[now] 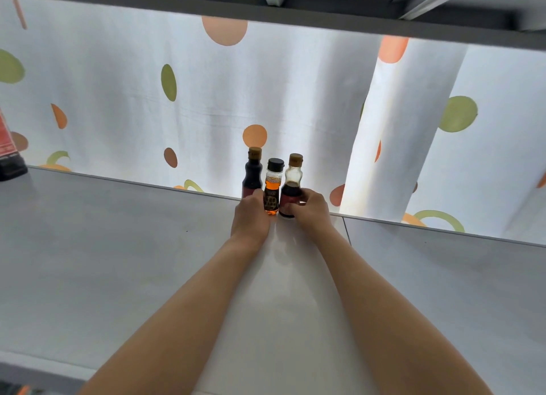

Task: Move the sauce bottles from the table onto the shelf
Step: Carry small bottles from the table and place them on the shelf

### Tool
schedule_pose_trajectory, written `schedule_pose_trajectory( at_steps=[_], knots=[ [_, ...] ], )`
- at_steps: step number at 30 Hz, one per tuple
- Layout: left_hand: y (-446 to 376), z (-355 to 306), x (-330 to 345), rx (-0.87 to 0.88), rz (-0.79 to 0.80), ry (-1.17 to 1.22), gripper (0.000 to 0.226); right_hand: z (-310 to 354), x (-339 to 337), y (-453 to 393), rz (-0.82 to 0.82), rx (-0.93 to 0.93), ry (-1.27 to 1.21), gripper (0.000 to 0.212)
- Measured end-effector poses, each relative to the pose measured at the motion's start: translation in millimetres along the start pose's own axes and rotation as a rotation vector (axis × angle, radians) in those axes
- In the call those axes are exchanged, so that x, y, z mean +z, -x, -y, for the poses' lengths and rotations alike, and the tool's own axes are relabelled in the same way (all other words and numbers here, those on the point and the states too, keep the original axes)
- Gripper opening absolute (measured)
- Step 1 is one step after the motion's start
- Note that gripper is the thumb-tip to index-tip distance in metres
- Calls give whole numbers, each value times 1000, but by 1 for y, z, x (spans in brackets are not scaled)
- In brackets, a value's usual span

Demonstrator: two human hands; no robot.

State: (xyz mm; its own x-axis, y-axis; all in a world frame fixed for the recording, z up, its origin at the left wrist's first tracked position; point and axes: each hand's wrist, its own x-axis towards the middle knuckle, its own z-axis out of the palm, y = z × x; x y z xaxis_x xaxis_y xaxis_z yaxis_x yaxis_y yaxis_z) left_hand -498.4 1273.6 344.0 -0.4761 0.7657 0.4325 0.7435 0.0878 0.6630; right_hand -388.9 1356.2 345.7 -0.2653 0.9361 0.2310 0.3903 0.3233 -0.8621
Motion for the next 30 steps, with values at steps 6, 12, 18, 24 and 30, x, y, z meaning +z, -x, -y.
schedule_pose_trajectory(
  at_steps=[6,12,18,24,30],
  knots=[
    [-1,3,6,43,64,-42,15,-2,1,1,4,-6,6,37],
    [-2,3,6,48,82,-97,16,-3,0,9,3,34,12,49],
    [-3,1,2,27,141,-222,20,-5,-11,37,45,64,250,59],
    [4,-7,10,147,303,-561,27,-1,-28,87,199,-119,654,39],
    [31,-9,14,325,581,-466,36,-8,-43,121,303,-51,820,49]
  ],
)
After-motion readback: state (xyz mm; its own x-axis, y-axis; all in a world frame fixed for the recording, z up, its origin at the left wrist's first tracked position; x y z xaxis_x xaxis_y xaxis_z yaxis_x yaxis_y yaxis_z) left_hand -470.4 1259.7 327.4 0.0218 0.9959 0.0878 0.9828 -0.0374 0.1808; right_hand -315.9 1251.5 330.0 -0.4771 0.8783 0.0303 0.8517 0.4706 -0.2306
